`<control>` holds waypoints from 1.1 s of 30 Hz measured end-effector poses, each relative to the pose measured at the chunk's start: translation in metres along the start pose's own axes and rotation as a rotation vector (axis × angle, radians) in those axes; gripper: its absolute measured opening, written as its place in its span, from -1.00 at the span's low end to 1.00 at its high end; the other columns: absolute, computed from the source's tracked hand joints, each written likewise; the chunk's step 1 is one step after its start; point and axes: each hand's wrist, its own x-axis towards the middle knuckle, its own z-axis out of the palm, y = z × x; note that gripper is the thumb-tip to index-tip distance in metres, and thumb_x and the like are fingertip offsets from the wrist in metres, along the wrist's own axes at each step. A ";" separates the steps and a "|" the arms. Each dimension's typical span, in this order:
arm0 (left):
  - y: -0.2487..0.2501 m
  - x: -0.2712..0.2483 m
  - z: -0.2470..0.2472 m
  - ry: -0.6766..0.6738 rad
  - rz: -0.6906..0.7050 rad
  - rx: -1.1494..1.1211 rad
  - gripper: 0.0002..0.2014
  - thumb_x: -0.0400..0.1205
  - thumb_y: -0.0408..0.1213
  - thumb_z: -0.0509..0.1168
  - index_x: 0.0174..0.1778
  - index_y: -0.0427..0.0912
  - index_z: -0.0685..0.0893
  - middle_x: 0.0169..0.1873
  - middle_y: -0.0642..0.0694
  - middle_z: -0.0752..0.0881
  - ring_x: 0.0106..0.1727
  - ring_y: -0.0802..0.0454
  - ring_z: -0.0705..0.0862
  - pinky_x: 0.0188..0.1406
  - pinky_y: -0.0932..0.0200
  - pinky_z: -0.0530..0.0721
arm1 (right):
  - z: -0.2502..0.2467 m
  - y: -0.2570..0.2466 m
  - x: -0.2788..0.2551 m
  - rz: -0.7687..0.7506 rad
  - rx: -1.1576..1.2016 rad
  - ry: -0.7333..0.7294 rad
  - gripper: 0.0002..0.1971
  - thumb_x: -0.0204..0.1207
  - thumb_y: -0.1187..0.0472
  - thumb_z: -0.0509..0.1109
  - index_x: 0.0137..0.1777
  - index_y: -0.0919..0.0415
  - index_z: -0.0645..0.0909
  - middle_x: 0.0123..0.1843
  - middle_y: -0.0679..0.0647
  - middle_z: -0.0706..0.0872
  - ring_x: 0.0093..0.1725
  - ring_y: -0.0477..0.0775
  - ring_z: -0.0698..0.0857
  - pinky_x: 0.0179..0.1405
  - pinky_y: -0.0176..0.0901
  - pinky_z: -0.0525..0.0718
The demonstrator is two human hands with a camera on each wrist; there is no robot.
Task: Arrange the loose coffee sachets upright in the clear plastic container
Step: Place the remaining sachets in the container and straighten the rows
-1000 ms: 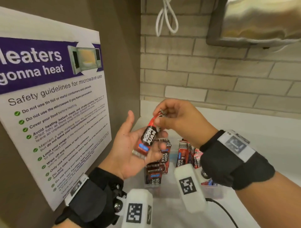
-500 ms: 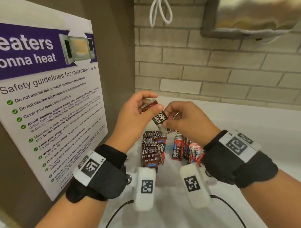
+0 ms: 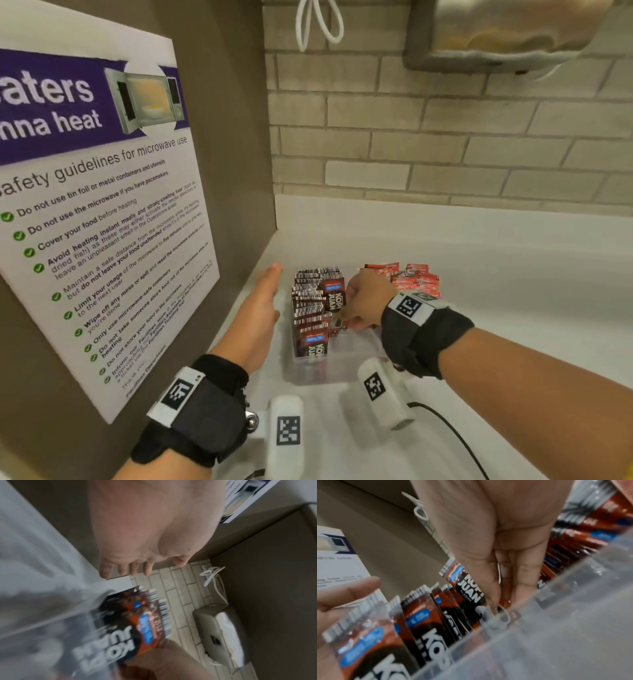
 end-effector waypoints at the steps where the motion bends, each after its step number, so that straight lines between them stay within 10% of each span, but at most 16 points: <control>1: -0.003 -0.001 0.001 -0.028 -0.026 -0.003 -0.37 0.68 0.16 -0.04 0.66 -0.04 0.15 0.65 0.07 0.19 0.64 0.14 0.15 0.61 0.00 0.09 | 0.003 0.001 0.003 0.023 0.025 -0.020 -0.83 0.35 0.40 0.53 -0.35 0.28 0.58 -0.26 0.25 0.77 -0.16 0.24 0.79 -0.02 0.15 0.77; 4: -0.010 -0.001 0.008 -0.119 -0.077 -0.012 -0.43 0.69 0.19 -0.15 0.56 0.02 0.34 0.45 0.09 0.54 0.42 0.22 0.49 0.53 0.06 0.29 | 0.010 0.003 0.009 0.073 0.066 -0.059 -0.78 0.40 0.38 0.50 -0.42 0.29 0.58 -0.31 0.23 0.76 -0.23 0.22 0.78 -0.04 0.10 0.78; 7: -0.013 -0.003 0.017 -0.139 -0.097 -0.036 -0.58 0.73 0.14 -0.22 0.05 0.15 0.54 -0.26 0.26 0.81 -0.18 0.37 0.76 -0.13 0.33 0.66 | 0.017 0.007 0.012 0.092 0.017 -0.099 -0.85 0.41 0.31 0.50 -0.33 0.31 0.62 -0.23 0.22 0.79 -0.21 0.18 0.79 -0.04 0.02 0.78; 9: -0.015 -0.003 0.019 -0.134 -0.096 -0.034 -0.59 0.73 0.14 -0.23 -0.06 0.16 0.52 -0.39 0.27 0.79 -0.31 0.36 0.76 -0.38 0.40 0.69 | 0.021 0.009 0.012 0.093 -0.019 -0.139 -0.85 0.40 0.31 0.51 -0.09 0.37 0.67 -0.08 0.23 0.81 -0.13 0.19 0.80 0.01 0.05 0.77; 13: -0.014 -0.002 0.021 -0.125 -0.093 -0.043 -0.60 0.72 0.14 -0.23 -0.07 0.16 0.50 -0.42 0.29 0.78 -0.34 0.38 0.75 -0.40 0.40 0.69 | 0.022 0.004 0.005 0.016 -0.057 -0.177 -0.77 0.47 0.28 0.45 0.08 0.40 0.67 0.01 0.29 0.78 0.01 0.27 0.77 0.08 0.09 0.74; 20: -0.015 -0.002 0.022 -0.115 -0.098 -0.048 -0.62 0.71 0.17 -0.22 -0.09 0.22 0.48 -0.44 0.33 0.76 -0.33 0.39 0.75 -0.21 0.25 0.63 | 0.027 0.003 0.009 -0.071 -0.216 -0.144 -0.65 0.61 0.25 0.23 -0.44 0.13 0.37 -0.45 0.01 0.48 -0.48 -0.06 0.46 -0.45 -0.32 0.44; 27: -0.013 -0.004 0.022 -0.087 -0.086 -0.062 -0.61 0.72 0.14 -0.24 -0.05 0.18 0.49 -0.39 0.34 0.77 -0.30 0.44 0.73 -0.11 0.27 0.55 | 0.025 0.000 0.005 -0.115 -0.293 -0.183 -0.65 0.57 0.23 0.28 -0.45 0.11 0.35 -0.45 -0.01 0.44 -0.48 -0.09 0.42 -0.48 -0.35 0.37; 29: -0.012 -0.004 0.018 -0.061 -0.081 -0.061 -0.55 0.70 0.17 -0.23 0.25 0.15 0.49 0.03 0.30 0.77 0.01 0.50 0.66 0.16 0.31 0.52 | 0.021 -0.002 0.002 -0.115 -0.316 -0.215 -0.66 0.53 0.31 0.32 -0.45 0.11 0.36 -0.43 0.00 0.45 -0.45 -0.09 0.42 -0.46 -0.36 0.38; 31: -0.012 -0.003 0.012 -0.006 -0.081 -0.079 -0.39 0.67 0.23 -0.20 0.62 0.08 0.20 0.58 0.14 0.33 0.51 0.32 0.32 0.55 0.10 0.22 | 0.016 -0.004 -0.002 -0.105 -0.326 -0.243 -0.77 0.50 0.34 0.37 -0.35 0.16 0.46 -0.30 0.07 0.57 -0.31 0.01 0.58 -0.29 -0.32 0.56; 33: -0.009 -0.003 0.008 0.067 -0.032 -0.085 -0.39 0.69 0.20 -0.17 0.65 0.06 0.12 0.64 0.12 0.18 0.62 0.19 0.15 0.61 -0.04 0.08 | 0.008 -0.006 -0.007 -0.086 -0.364 -0.263 -0.81 0.51 0.35 0.37 -0.29 0.19 0.47 -0.22 0.11 0.61 -0.17 0.07 0.67 -0.17 -0.23 0.64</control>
